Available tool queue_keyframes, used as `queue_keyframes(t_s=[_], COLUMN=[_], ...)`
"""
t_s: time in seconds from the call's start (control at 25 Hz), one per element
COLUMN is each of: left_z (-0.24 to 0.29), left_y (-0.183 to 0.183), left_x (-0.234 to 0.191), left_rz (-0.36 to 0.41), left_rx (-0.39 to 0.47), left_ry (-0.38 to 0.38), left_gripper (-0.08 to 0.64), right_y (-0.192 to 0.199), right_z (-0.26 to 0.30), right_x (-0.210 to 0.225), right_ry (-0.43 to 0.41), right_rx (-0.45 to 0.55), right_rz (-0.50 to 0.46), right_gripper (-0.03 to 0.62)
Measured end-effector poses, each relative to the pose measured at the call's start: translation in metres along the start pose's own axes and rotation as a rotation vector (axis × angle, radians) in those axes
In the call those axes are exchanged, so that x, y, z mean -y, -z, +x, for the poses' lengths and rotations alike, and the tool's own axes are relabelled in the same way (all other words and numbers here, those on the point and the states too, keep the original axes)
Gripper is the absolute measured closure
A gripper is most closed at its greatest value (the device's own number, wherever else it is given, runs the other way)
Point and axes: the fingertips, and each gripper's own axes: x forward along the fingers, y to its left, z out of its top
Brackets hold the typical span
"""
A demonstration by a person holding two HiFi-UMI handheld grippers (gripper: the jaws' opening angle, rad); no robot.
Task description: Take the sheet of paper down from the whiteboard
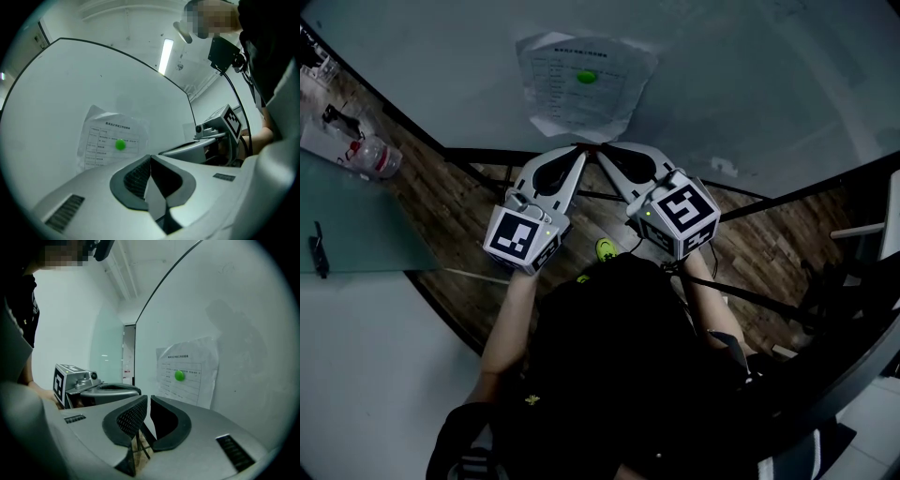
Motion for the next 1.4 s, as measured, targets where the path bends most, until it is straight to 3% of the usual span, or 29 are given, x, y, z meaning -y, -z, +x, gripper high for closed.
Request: queue_keyframes(t_s=[0.16, 0.28, 0.68, 1.4], left_z=[0.009, 0.016, 0.041, 0.076], left_y=[-0.010, -0.016, -0.030, -0.028], left_x=[-0.005, -0.009, -0.030, -0.053], left_rz=[0.024, 0.033, 0.094, 0.244], left_rx=[0.027, 0.036, 0.036, 0.002], left_ry=[0.007, 0.010, -0.024, -0.095], left_gripper=[0.537, 0.483, 0.415, 0.331], right_y=[-0.009, -0.014, -0.040, -0.059], right_z=[0.002, 0.004, 0.013, 0.014], right_x=[0.008, 0.014, 0.038, 0.070], right_ry=[0.019, 0.036, 0.081, 0.193], right_rx=[0.002, -0.002, 0.014, -0.024], right_rz=[-0.038, -0.063, -0.115, -0.268], right_gripper=[0.540, 0.518, 0.508, 0.443])
